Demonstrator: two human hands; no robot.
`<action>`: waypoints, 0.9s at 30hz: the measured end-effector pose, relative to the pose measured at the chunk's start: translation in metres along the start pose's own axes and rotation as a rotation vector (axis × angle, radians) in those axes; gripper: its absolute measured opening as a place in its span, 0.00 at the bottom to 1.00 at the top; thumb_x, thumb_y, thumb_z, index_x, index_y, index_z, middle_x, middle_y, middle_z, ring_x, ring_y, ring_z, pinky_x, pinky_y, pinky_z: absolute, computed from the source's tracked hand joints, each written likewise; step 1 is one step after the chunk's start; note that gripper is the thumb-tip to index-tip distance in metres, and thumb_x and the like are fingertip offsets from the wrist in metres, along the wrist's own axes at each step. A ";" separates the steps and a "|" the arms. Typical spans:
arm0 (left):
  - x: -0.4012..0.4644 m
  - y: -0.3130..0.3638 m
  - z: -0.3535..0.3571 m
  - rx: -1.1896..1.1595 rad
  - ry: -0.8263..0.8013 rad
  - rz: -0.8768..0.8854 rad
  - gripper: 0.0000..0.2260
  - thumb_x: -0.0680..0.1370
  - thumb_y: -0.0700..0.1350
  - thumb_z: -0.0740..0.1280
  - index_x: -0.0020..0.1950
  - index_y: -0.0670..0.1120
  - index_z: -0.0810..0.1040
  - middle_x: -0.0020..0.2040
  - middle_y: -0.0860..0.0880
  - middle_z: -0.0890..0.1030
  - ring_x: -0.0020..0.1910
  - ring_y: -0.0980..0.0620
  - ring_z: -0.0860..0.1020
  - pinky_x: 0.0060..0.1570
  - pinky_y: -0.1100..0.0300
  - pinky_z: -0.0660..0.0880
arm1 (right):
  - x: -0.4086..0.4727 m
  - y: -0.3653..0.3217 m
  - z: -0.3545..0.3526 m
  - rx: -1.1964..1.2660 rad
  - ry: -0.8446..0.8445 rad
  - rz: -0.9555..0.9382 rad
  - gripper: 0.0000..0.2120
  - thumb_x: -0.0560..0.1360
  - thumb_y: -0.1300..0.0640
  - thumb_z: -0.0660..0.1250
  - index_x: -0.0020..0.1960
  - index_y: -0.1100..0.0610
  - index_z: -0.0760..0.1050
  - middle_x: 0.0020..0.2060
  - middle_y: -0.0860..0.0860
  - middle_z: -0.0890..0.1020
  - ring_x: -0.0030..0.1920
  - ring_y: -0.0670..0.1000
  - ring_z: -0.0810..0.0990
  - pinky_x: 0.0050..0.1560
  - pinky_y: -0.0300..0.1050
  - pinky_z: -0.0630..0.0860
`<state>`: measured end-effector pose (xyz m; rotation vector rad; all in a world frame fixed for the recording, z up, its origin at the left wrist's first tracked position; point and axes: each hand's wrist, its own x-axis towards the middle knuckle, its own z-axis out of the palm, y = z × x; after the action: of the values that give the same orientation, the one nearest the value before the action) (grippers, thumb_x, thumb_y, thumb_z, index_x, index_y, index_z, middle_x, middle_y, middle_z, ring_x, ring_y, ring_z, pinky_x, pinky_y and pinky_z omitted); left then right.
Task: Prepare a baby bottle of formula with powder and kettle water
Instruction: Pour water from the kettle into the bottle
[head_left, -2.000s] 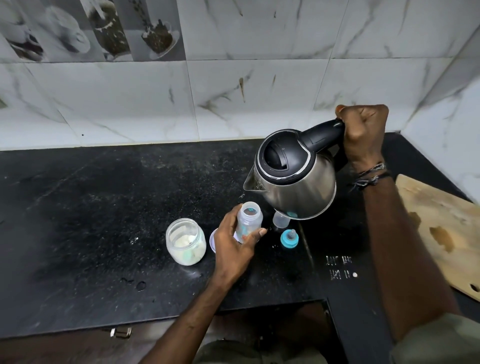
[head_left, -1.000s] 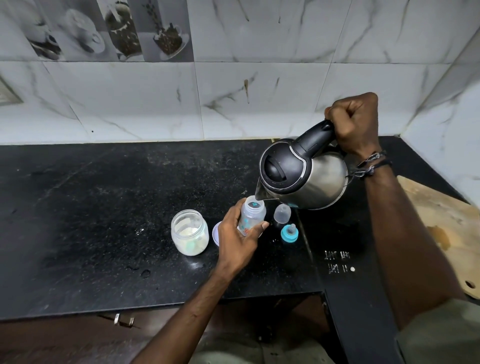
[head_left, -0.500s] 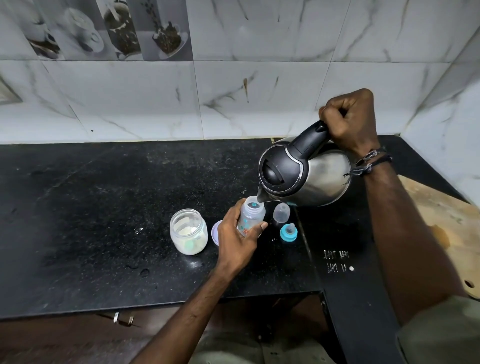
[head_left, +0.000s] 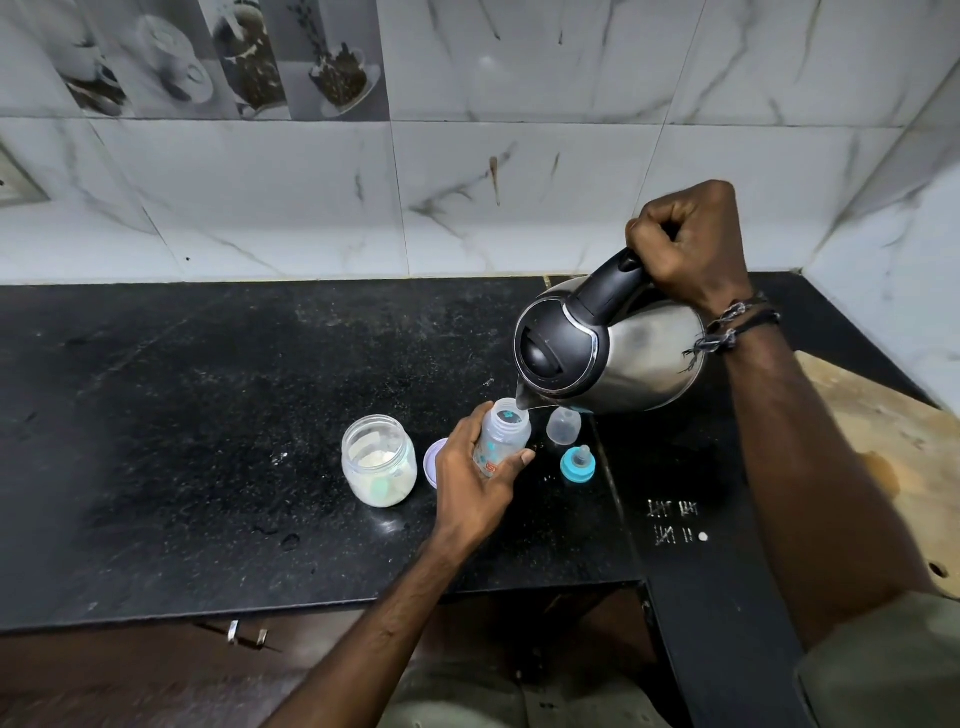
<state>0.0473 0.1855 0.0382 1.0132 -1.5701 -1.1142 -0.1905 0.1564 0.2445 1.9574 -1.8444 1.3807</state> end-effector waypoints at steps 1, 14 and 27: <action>0.000 0.000 0.000 -0.001 0.000 -0.004 0.30 0.70 0.47 0.79 0.70 0.44 0.77 0.62 0.51 0.83 0.63 0.54 0.81 0.65 0.50 0.78 | 0.000 0.000 0.000 -0.010 -0.004 -0.003 0.18 0.66 0.56 0.61 0.25 0.69 0.69 0.19 0.63 0.67 0.22 0.62 0.66 0.23 0.54 0.62; -0.002 0.000 -0.002 0.000 -0.008 0.008 0.28 0.70 0.47 0.79 0.69 0.44 0.77 0.61 0.53 0.83 0.61 0.57 0.81 0.63 0.59 0.77 | 0.001 -0.007 0.003 -0.031 -0.009 -0.038 0.17 0.66 0.56 0.61 0.24 0.67 0.66 0.20 0.62 0.63 0.22 0.62 0.63 0.24 0.52 0.61; -0.004 0.001 -0.003 0.022 -0.010 0.003 0.28 0.70 0.48 0.78 0.69 0.46 0.78 0.61 0.51 0.83 0.62 0.54 0.81 0.64 0.52 0.78 | 0.000 -0.014 0.001 -0.034 -0.011 -0.056 0.17 0.66 0.57 0.61 0.23 0.64 0.63 0.21 0.55 0.59 0.25 0.50 0.58 0.26 0.46 0.56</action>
<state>0.0506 0.1891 0.0387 1.0214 -1.5942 -1.1034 -0.1778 0.1592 0.2505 1.9884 -1.7908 1.3170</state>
